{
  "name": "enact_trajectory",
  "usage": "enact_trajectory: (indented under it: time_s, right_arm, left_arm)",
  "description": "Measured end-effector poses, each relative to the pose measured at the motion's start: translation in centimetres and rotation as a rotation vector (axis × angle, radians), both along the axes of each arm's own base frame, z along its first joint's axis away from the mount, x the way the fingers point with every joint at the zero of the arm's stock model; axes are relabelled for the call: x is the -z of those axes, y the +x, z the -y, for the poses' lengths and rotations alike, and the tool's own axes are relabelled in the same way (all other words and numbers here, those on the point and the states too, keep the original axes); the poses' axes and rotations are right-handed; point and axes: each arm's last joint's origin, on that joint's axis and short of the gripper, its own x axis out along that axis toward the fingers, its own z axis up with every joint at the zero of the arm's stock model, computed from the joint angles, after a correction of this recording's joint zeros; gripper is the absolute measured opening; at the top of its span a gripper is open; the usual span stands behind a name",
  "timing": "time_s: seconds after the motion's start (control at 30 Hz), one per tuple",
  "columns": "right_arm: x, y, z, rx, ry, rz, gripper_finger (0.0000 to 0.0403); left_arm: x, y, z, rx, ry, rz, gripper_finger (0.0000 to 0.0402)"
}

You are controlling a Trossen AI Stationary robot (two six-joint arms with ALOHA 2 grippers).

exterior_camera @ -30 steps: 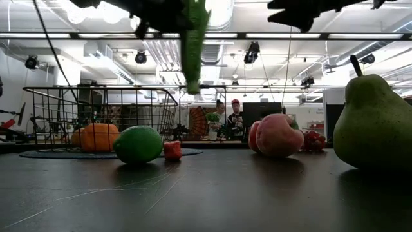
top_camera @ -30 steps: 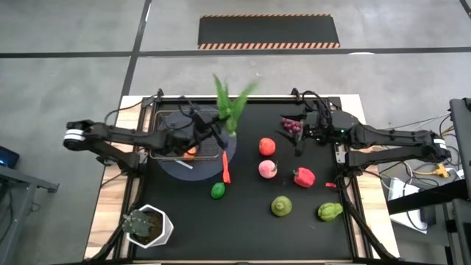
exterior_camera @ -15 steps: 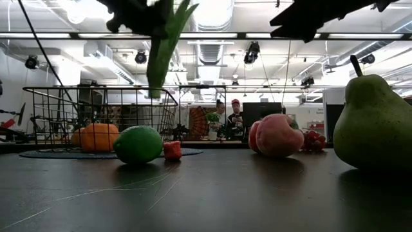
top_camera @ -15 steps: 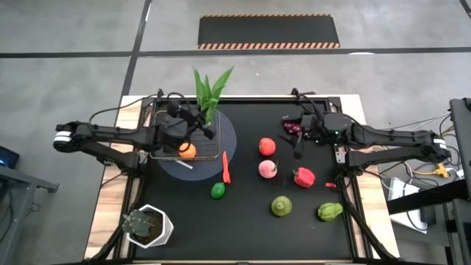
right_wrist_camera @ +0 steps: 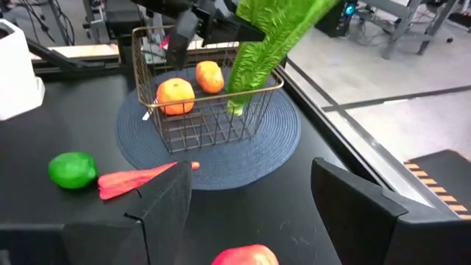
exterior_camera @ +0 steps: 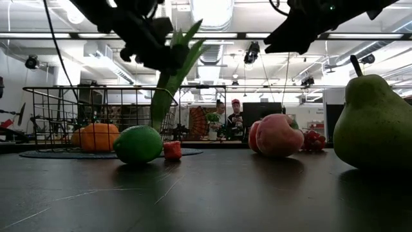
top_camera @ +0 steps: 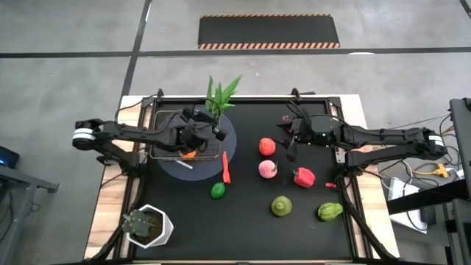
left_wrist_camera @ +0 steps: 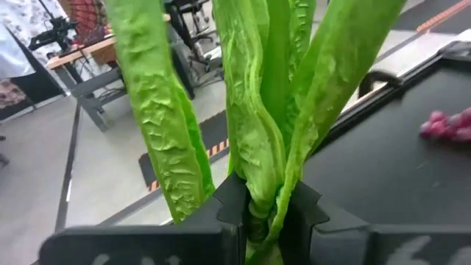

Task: Build produce basket
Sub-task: Put the green leaf lettuce into the wire basket

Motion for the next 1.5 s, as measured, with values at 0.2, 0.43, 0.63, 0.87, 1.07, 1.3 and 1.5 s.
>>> enact_trajectory:
  time_s: [0.2,0.43,0.63,0.87,1.07,1.3,1.5]
  right_arm:
    - [0.5,0.4,0.1,0.001,0.008,-0.024,0.0266]
    - [0.6,0.7,0.1,0.004,0.013,-0.016,0.0268]
    - [0.5,0.7,0.1,0.009,0.025,-0.003,0.027]
    - [0.4,0.7,0.1,0.012,0.033,0.007,0.0273]
    - [0.4,0.7,0.1,0.013,0.035,0.011,0.0274]
    - [0.4,0.7,0.1,0.015,0.042,0.012,0.0274]
    - [0.4,0.7,0.1,0.017,0.047,0.014,0.0274]
  left_arm:
    - [1.1,0.5,-0.3,-0.008,-0.014,-0.022,0.0027]
    - [1.9,0.8,-0.4,0.014,-0.032,-0.047,0.0037]
    - [2.0,0.8,-0.4,0.018,-0.034,-0.052,0.0093]
    - [1.9,0.8,-0.4,0.018,-0.033,-0.049,0.0141]
    - [0.6,0.4,-0.3,0.029,-0.013,-0.037,0.0153]
    - [-0.3,-0.2,-0.1,0.103,-0.056,-0.004,0.0154]
    - [-0.4,-0.5,0.0,0.099,-0.069,-0.011,0.0154]
